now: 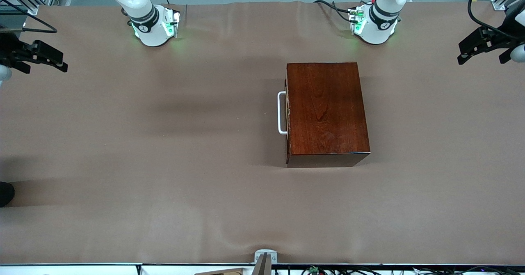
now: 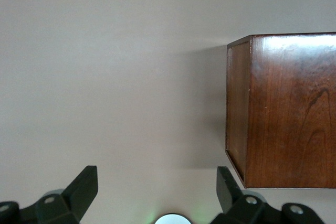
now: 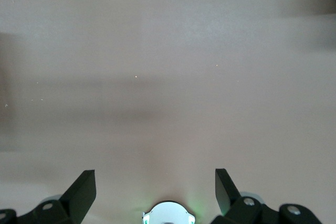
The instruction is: Open drawer, take yellow block, close drawer
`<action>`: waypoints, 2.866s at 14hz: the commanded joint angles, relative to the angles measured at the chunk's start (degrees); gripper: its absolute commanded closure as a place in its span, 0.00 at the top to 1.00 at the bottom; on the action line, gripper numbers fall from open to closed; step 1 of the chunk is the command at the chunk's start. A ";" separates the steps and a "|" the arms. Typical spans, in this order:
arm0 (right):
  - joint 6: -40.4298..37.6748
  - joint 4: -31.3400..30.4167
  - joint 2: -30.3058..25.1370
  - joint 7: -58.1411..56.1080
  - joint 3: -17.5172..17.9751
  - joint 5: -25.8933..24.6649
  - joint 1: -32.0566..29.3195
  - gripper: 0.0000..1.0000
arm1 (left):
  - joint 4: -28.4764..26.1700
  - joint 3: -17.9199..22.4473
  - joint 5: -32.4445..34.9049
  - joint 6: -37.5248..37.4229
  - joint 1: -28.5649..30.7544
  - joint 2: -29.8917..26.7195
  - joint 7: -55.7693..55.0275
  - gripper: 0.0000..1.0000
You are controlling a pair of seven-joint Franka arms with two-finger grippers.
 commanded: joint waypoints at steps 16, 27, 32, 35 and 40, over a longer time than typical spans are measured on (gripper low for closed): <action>-0.15 -0.99 -1.26 -0.38 0.23 -0.27 -0.51 1.00 | 8.26 -19.35 0.23 1.06 -8.94 17.42 -25.78 1.00; 0.02 -0.90 -1.26 -0.30 0.23 -0.27 -0.33 1.00 | 17.84 -13.92 13.68 9.67 -36.71 36.76 -54.54 1.00; 0.02 -0.90 -1.26 -0.38 0.23 0.52 -0.33 1.00 | 20.48 8.48 14.22 12.93 -58.94 42.91 -56.04 1.00; -0.06 -0.90 -1.26 -0.38 0.23 0.52 -0.33 1.00 | 20.40 11.15 14.22 15.21 -61.08 45.29 -56.48 1.00; 0.02 -0.90 -1.26 -0.38 0.32 0.52 -0.24 1.00 | 19.96 11.24 14.57 15.57 -62.14 48.46 -56.75 1.00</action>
